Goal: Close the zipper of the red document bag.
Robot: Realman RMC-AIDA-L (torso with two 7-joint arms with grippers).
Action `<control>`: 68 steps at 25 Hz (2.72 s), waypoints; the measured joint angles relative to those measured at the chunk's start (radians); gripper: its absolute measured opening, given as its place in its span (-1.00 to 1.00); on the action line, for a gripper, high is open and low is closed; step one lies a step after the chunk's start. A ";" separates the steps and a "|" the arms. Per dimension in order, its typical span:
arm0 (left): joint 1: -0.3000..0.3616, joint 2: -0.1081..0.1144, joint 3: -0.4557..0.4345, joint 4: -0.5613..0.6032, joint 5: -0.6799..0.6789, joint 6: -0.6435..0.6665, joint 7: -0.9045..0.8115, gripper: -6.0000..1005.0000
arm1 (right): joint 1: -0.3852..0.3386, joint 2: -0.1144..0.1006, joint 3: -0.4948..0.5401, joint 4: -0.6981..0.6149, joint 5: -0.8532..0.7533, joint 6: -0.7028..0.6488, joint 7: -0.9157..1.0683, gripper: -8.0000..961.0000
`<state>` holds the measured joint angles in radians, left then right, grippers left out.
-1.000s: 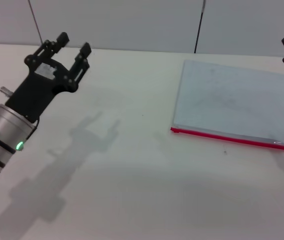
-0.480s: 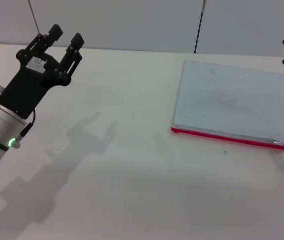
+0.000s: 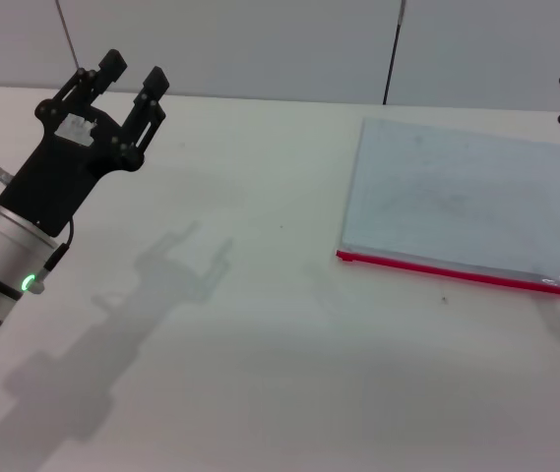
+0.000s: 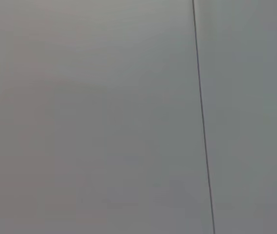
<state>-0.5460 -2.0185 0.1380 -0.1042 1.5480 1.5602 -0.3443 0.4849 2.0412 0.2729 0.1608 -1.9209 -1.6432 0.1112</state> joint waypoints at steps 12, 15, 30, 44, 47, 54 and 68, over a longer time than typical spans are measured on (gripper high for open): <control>-0.002 -0.004 0.000 0.000 0.000 -0.002 0.001 0.05 | 0.005 -0.001 0.002 0.000 0.026 0.005 0.008 0.29; -0.001 -0.005 0.000 0.000 0.000 -0.002 0.001 0.05 | 0.004 -0.001 0.001 0.000 0.039 0.006 0.008 0.29; -0.001 -0.005 0.001 0.000 0.004 0.000 0.001 0.05 | 0.005 -0.001 0.002 0.002 0.042 0.024 0.009 0.28; -0.002 -0.005 0.002 0.000 0.006 0.001 0.001 0.05 | 0.007 -0.001 0.002 0.005 0.042 0.029 0.008 0.28; -0.002 -0.005 0.002 0.000 0.006 0.002 0.001 0.05 | 0.008 -0.001 0.002 0.005 0.042 0.029 0.008 0.28; -0.002 -0.005 0.002 0.000 0.007 0.002 0.000 0.05 | 0.007 -0.001 0.002 0.005 0.042 0.030 0.008 0.28; -0.002 -0.006 0.002 0.000 0.007 0.001 -0.001 0.05 | 0.007 -0.001 0.002 0.005 0.042 0.031 0.008 0.28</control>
<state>-0.5476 -2.0248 0.1395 -0.1043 1.5554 1.5616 -0.3452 0.4923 2.0401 0.2746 0.1657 -1.8790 -1.6123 0.1196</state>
